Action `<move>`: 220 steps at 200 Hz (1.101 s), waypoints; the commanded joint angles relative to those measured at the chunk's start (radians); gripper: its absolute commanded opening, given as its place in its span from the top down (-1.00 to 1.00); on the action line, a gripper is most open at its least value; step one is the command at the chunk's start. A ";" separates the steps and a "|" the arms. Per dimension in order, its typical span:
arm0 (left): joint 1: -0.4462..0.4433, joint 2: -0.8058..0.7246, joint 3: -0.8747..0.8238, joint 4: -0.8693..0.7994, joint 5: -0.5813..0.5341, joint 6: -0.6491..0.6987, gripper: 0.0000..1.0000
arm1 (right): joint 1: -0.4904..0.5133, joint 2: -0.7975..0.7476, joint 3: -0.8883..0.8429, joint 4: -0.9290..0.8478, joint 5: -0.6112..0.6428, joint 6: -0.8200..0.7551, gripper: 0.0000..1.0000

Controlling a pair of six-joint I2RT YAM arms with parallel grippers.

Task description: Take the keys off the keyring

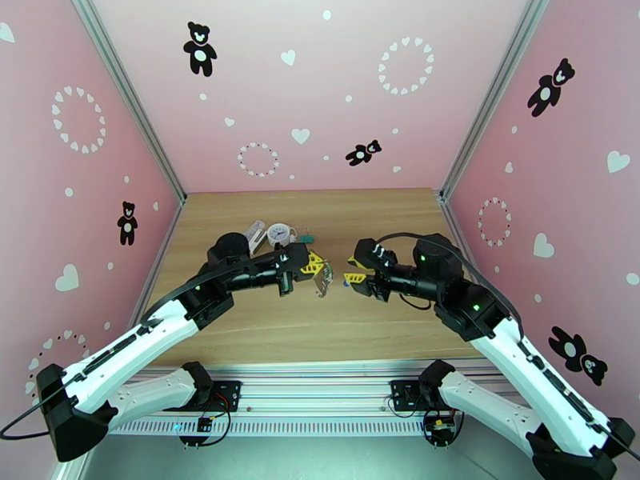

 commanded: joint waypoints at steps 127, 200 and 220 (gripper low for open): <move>0.007 0.052 0.029 0.094 0.142 -0.073 1.00 | 0.084 0.022 -0.038 0.121 -0.061 -0.003 0.02; 0.007 0.072 0.041 0.092 0.150 -0.073 1.00 | 0.087 0.047 -0.026 0.107 -0.026 -0.021 0.16; 0.007 0.074 0.045 0.081 0.153 -0.068 1.00 | 0.088 0.040 -0.027 0.099 -0.007 -0.037 0.31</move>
